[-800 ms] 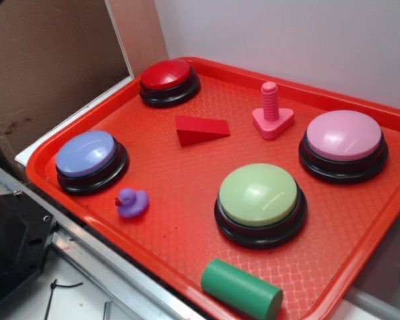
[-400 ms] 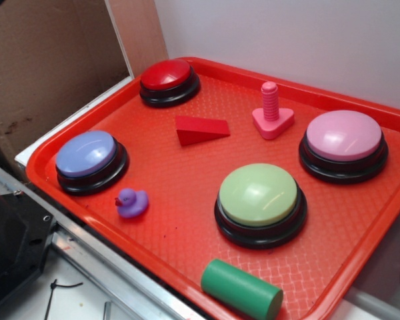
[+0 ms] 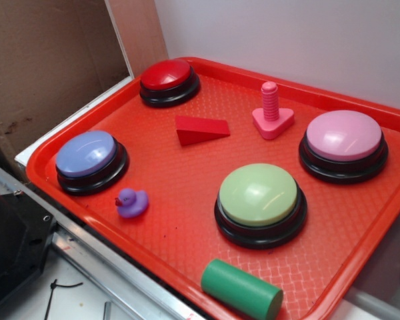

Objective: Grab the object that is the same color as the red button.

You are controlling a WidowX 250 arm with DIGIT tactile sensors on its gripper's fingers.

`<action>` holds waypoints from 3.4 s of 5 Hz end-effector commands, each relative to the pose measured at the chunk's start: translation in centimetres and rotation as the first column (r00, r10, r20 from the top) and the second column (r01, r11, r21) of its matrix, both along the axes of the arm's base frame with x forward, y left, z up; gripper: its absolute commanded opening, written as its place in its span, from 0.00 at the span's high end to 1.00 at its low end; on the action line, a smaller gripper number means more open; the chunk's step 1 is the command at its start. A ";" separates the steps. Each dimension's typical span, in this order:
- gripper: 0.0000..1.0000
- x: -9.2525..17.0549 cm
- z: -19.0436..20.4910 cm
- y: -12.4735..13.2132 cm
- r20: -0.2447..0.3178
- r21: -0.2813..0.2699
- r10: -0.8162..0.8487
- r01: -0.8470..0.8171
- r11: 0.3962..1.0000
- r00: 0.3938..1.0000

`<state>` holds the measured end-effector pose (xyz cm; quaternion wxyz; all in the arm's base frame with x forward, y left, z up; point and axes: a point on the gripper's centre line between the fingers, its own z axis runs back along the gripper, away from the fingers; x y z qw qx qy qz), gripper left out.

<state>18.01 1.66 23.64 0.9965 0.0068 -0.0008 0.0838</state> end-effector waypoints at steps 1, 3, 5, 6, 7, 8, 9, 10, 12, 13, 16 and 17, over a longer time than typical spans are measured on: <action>0.00 7.3 -3.2 -0.7 -0.088 0.043 -0.165 0.169 0.985 0.982; 0.00 4.8 -8.1 -8.7 -0.184 0.072 -0.503 0.522 0.850 0.845; 0.00 4.1 -8.7 -8.1 -0.182 0.032 -0.512 0.525 0.850 0.840; 0.00 4.1 -8.7 -8.1 -0.182 0.032 -0.512 0.525 0.850 0.840; 0.00 5.6 -9.5 -6.4 -0.109 0.096 -0.509 0.518 0.850 0.854; 0.00 7.3 -9.9 -3.1 -0.112 0.095 -0.446 0.456 0.885 0.888; 0.00 8.5 -10.9 -1.4 -0.142 0.075 -0.395 0.408 0.910 0.908; 0.00 8.9 -13.1 -1.7 -0.174 0.036 -0.406 0.418 0.908 0.897; 0.00 8.8 -16.0 -4.4 -0.222 0.003 -0.472 0.485 0.874 0.853; 0.00 8.4 -17.3 -5.4 -0.242 -0.008 -0.496 0.509 0.861 0.834; 0.00 7.7 -22.5 -4.9 -0.356 -0.031 -0.502 0.528 0.849 0.788; 0.00 7.6 -23.1 -5.1 -0.385 -0.020 -0.498 0.532 0.846 0.777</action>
